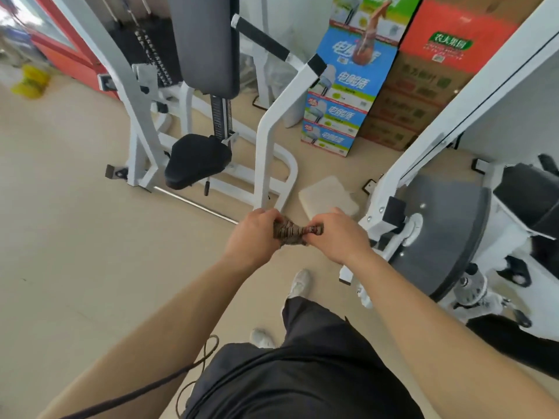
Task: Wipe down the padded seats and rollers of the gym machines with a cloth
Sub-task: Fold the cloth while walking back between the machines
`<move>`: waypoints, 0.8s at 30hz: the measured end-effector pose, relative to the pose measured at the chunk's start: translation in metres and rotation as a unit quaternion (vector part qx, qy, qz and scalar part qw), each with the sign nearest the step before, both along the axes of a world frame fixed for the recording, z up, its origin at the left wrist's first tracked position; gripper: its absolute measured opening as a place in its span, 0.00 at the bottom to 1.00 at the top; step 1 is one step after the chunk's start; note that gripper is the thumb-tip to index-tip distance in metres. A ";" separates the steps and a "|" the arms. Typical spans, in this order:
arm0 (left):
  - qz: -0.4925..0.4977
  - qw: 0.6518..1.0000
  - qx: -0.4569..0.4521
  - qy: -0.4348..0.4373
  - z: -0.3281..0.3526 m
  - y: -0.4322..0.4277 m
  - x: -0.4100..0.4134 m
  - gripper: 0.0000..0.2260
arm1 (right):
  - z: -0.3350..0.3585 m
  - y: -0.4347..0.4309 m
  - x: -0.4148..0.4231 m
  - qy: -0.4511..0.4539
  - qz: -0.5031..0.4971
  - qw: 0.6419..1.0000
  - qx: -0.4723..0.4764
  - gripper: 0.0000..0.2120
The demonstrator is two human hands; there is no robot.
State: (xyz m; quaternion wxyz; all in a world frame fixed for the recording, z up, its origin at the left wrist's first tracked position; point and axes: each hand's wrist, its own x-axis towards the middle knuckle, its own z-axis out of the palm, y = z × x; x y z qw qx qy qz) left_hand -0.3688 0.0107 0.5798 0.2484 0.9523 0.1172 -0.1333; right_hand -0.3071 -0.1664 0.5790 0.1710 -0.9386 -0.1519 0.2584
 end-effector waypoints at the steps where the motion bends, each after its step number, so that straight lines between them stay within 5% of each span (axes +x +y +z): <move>1: -0.013 0.999 0.034 0.005 0.003 0.000 0.013 0.16 | -0.006 -0.002 0.013 0.009 0.002 1.000 0.013 0.09; 4: 0.012 0.999 0.002 0.032 0.006 0.005 0.055 0.08 | -0.018 -0.009 0.053 0.088 -0.047 0.980 0.170 0.04; 6: 0.085 0.978 -0.177 0.074 0.004 0.008 0.079 0.12 | -0.019 -0.018 0.072 0.182 -0.140 0.925 0.302 0.05; 11: 0.260 0.829 -0.489 0.075 -0.005 0.016 0.100 0.21 | -0.016 -0.010 0.086 0.330 -0.265 0.785 0.452 0.15; 13: 0.292 0.777 -0.527 0.183 -0.040 -0.024 0.191 0.21 | -0.054 -0.041 0.151 0.338 -0.390 0.725 0.456 0.16; 17: 0.298 0.767 -0.531 0.203 -0.049 -0.019 0.199 0.19 | -0.071 -0.034 0.154 0.328 -0.424 0.724 0.434 0.16; 24: 0.234 0.846 -0.413 0.244 -0.112 -0.024 0.247 0.20 | -0.113 -0.026 0.181 0.269 -0.496 0.773 0.292 0.11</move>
